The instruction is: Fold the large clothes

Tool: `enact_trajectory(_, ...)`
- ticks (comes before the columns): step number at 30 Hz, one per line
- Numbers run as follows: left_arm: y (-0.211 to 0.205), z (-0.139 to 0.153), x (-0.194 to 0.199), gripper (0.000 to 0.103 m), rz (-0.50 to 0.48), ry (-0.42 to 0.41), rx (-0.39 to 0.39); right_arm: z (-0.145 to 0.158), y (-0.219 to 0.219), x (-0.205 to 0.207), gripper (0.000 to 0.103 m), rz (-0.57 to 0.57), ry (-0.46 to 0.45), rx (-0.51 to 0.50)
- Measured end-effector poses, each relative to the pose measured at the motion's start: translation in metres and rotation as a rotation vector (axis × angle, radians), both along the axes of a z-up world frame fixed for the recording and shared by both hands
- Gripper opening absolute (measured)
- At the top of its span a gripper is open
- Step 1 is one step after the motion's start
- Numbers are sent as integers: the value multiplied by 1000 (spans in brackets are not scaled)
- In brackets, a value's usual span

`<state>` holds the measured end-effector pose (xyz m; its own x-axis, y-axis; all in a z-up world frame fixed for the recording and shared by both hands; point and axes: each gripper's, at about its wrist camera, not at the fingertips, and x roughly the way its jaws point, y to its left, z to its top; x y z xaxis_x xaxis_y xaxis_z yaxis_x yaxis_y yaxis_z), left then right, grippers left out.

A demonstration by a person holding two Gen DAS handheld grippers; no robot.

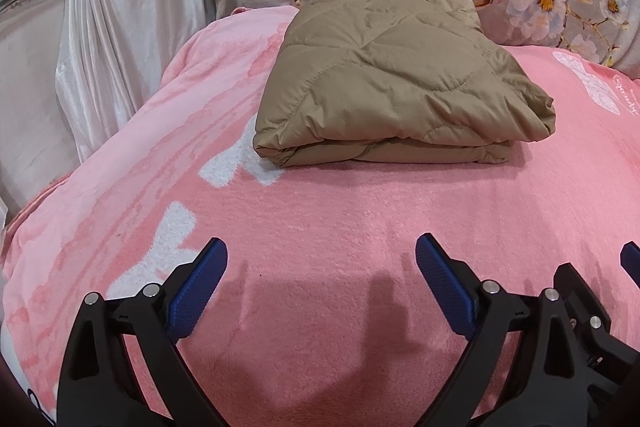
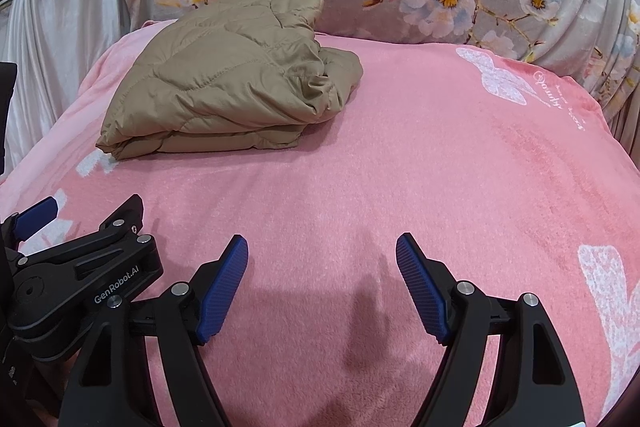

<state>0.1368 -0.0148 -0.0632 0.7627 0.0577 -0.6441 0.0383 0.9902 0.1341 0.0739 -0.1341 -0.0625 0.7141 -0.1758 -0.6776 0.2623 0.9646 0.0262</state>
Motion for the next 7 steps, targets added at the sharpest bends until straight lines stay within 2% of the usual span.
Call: enact_trajectory(7,-3,-1,1,90,0,-9,10,1,-3,-1,75,1,-5,-4)
